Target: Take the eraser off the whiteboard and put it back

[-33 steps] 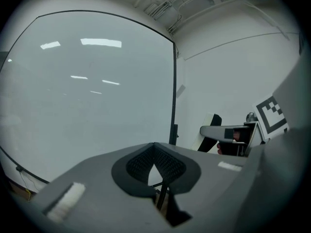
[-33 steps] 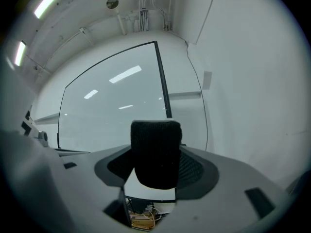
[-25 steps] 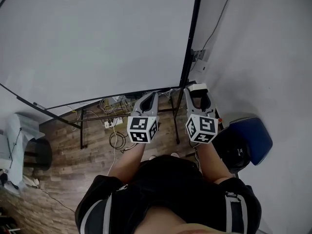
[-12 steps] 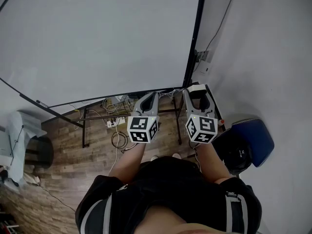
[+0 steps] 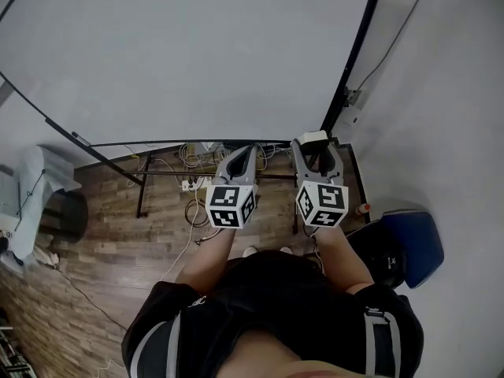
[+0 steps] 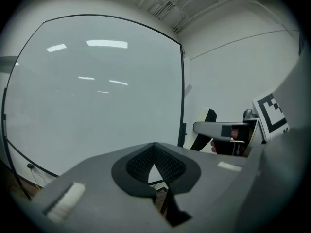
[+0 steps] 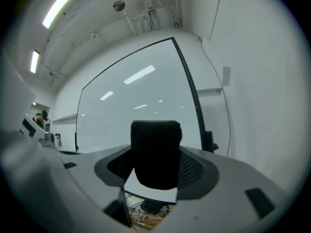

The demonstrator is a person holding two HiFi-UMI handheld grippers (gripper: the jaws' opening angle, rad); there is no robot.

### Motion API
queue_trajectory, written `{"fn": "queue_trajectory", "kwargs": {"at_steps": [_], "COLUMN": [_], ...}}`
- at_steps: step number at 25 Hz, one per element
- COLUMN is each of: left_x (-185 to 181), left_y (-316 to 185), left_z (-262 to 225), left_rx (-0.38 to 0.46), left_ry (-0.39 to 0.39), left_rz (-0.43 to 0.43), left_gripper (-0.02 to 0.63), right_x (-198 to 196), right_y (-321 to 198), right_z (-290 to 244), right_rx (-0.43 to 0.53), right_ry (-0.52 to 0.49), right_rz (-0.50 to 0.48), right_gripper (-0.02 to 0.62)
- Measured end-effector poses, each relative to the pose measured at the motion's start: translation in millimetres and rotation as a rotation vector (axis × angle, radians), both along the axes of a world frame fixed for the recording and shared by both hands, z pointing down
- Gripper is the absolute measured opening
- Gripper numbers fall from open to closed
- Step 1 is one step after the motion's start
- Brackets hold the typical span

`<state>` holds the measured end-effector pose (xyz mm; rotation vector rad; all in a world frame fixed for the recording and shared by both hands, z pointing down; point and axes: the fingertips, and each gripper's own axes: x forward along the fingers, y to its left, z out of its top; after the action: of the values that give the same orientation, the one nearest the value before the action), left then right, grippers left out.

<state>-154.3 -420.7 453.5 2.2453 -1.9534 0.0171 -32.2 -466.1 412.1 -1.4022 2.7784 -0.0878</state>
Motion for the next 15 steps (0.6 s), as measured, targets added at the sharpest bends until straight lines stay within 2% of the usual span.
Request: {"fn": "queue_trajectory", "kwargs": {"at_steps": [8,15], "left_x": [-44,-71], "left_y": [22,42], "left_z": [-4,-5], "left_rx": [0.013,0.012], "left_ry": [0.003,-0.001], "left_rz": [-0.126,-0.195], "left_gripper": [0.009,0.009], "right_x": [-62,-102], "right_y": [-1,-7], "right_z": [4,14], "right_rx": [-0.011,-0.025], "right_ry": [0.020,0.043], "right_rz": [-0.131,-0.177], "right_gripper": [0.255,0.255]}}
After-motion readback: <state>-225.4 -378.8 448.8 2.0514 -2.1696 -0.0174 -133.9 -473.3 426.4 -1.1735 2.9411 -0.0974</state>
